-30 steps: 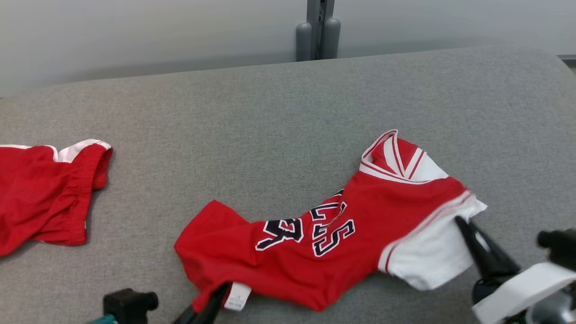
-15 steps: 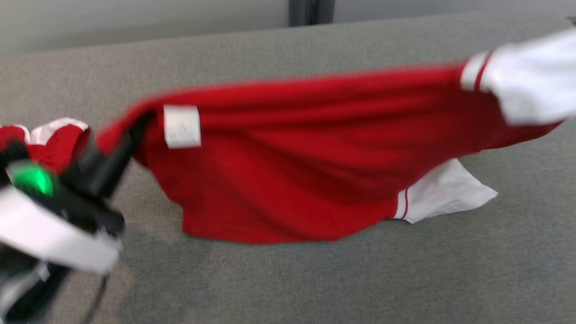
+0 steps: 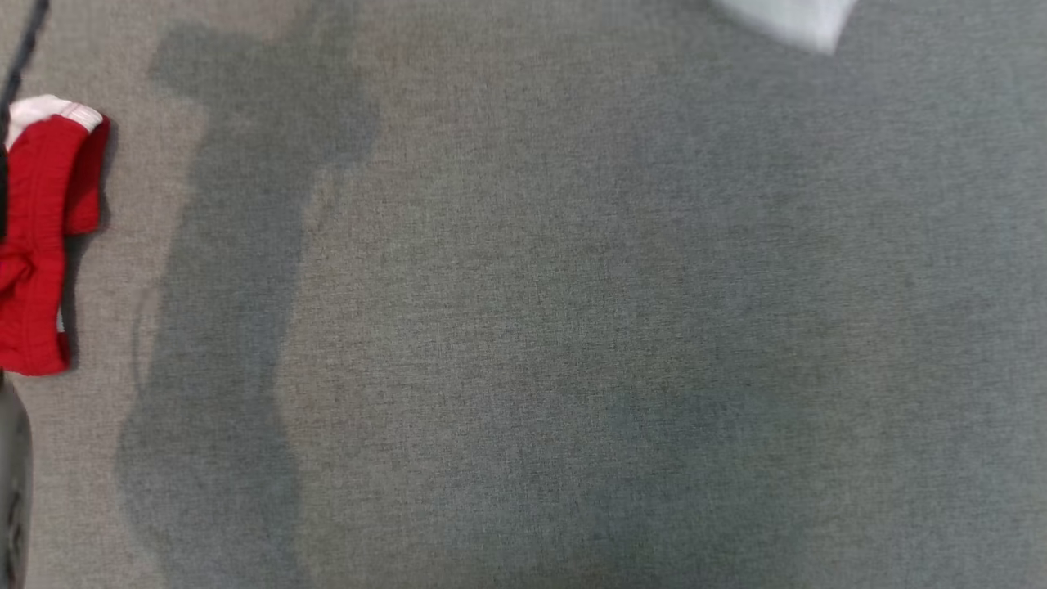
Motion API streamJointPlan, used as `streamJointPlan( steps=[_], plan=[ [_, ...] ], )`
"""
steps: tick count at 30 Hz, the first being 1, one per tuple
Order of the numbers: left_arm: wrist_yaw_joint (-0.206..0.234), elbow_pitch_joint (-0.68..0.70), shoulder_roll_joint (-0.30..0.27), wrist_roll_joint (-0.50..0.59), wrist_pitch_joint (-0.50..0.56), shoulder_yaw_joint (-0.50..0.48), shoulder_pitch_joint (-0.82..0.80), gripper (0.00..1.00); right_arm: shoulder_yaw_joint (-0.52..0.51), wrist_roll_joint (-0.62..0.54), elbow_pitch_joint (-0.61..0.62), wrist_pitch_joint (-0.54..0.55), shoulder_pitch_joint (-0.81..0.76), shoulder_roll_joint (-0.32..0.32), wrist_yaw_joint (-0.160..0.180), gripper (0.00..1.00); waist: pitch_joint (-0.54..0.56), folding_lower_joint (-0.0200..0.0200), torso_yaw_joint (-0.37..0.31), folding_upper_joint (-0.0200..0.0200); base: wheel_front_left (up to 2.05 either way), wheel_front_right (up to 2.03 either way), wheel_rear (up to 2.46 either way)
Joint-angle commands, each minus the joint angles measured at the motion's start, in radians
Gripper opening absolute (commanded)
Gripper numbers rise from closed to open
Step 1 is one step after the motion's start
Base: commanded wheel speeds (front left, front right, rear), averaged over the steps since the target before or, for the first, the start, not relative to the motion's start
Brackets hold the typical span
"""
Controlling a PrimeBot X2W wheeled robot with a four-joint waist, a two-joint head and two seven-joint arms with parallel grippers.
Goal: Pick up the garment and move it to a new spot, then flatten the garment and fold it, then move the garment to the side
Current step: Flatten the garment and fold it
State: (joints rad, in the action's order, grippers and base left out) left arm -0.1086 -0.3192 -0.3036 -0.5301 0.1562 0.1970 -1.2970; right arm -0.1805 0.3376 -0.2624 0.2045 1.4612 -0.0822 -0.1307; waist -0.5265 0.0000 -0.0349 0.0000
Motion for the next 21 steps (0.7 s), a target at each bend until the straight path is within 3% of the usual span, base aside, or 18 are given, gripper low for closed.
streamJointPlan(
  steps=[1, 6, 10, 15, 19, 21],
  plan=[
    [0.004, -0.026, -0.005, 0.019, -0.031, -0.001, -0.027, 0.00, -0.002, -0.010, -0.020, -0.041, 0.019, -0.002, 0.000, 0.00, -0.021, 0.0000, 0.004, 0.0000, 0.00, 0.00, 0.00],
    [-0.001, -0.242, 0.019, 0.127, -0.271, 0.045, -0.168, 0.00, 0.057, 0.014, -0.191, -0.232, 0.131, 0.018, 0.000, 0.00, -0.072, 0.0000, -0.011, 0.0000, 0.00, 0.00, 0.00],
    [-0.015, -0.395, 0.047, 0.147, -0.377, 0.105, -0.141, 0.00, 0.148, 0.076, -0.252, -0.287, 0.032, -0.016, 0.000, 0.00, -0.105, 0.0000, -0.007, 0.0000, 0.00, 0.00, 0.00],
    [-0.022, -0.503, 0.089, 0.092, -0.415, 0.214, 0.039, 0.00, 0.262, 0.224, -0.202, -0.353, -0.260, -0.092, 0.000, 0.00, -0.081, 0.0000, -0.003, 0.0000, 0.00, 0.00, 0.00],
    [-0.022, -0.418, 0.088, -0.026, -0.421, 0.330, 0.228, 0.00, 0.306, 0.338, -0.076, -0.383, -0.545, -0.188, 0.000, 0.00, -0.033, 0.0000, 0.011, 0.0000, 0.00, 0.00, 0.00],
    [-0.022, -0.342, 0.052, -0.073, -0.422, 0.394, 0.317, 0.00, 0.298, 0.377, -0.002, -0.388, -0.688, -0.241, 0.000, 0.00, -0.004, 0.0000, 0.015, 0.0000, 0.00, 0.00, 0.00]
  ],
)
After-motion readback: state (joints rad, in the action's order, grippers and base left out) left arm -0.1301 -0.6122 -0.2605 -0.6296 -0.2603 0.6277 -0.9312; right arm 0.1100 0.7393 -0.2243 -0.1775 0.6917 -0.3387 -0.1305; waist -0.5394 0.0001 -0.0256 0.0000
